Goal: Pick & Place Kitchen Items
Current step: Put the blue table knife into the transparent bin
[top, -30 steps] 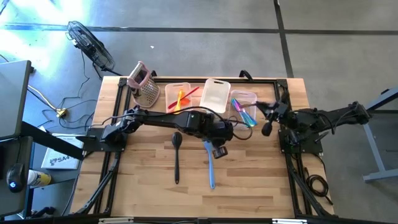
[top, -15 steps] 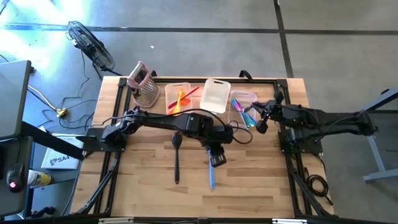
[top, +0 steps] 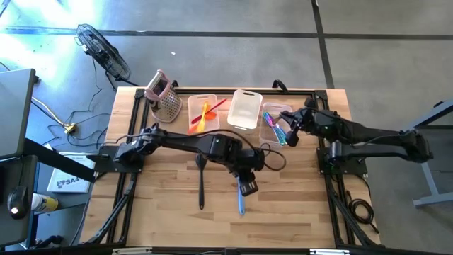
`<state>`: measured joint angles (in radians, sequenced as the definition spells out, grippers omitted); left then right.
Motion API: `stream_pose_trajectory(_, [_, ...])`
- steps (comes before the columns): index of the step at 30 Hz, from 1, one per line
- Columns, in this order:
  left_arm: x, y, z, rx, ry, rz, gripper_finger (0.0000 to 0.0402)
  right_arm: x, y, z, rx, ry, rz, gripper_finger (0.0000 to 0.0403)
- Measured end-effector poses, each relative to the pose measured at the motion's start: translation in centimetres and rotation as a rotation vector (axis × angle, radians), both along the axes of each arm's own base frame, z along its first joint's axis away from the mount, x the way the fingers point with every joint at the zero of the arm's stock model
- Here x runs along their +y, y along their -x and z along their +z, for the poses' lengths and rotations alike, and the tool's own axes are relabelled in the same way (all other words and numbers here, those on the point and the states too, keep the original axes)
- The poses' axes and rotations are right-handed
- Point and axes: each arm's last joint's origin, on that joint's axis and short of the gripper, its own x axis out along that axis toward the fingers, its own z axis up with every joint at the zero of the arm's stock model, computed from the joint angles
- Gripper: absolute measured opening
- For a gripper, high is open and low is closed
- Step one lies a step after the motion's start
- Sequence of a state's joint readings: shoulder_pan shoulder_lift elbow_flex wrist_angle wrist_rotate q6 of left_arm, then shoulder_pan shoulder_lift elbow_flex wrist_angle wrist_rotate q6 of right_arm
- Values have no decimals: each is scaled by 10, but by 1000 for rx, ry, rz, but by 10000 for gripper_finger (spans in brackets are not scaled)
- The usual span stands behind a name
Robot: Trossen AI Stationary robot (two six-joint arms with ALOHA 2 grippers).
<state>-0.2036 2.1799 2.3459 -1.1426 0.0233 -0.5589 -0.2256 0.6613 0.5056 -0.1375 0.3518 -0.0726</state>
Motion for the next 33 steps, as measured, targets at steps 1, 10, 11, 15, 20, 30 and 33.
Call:
stream_pose_trajectory(1, [-1, 0, 0, 1, 3, 3, 112, -2, -2, -2, 16, -3, -4, 6])
stream_pose_trajectory(10, [-9, 2, 0, 3, 24, 27, 112, -22, -23, -15, 108, 40, 40, 5])
stream_pose_trajectory(11, [-10, 2, 0, 3, 25, 27, 112, -24, -24, -17, 112, 37, 51, 5])
stream_pose_trajectory(15, [-14, 2, 1, -4, 22, 21, 112, -32, -30, -23, 152, 54, 68, 5])
stream_pose_trajectory(20, [-18, 3, 1, -13, 13, 14, 112, -40, -30, -24, 157, 61, 93, 6])
stream_pose_trajectory(30, [-19, 3, 1, -23, -36, 8, 112, -52, -23, -25, 142, 19, 98, 8])
stream_pose_trajectory(33, [-19, 3, 0, -22, -37, 8, 112, -55, -21, -27, 143, -23, 98, 13])
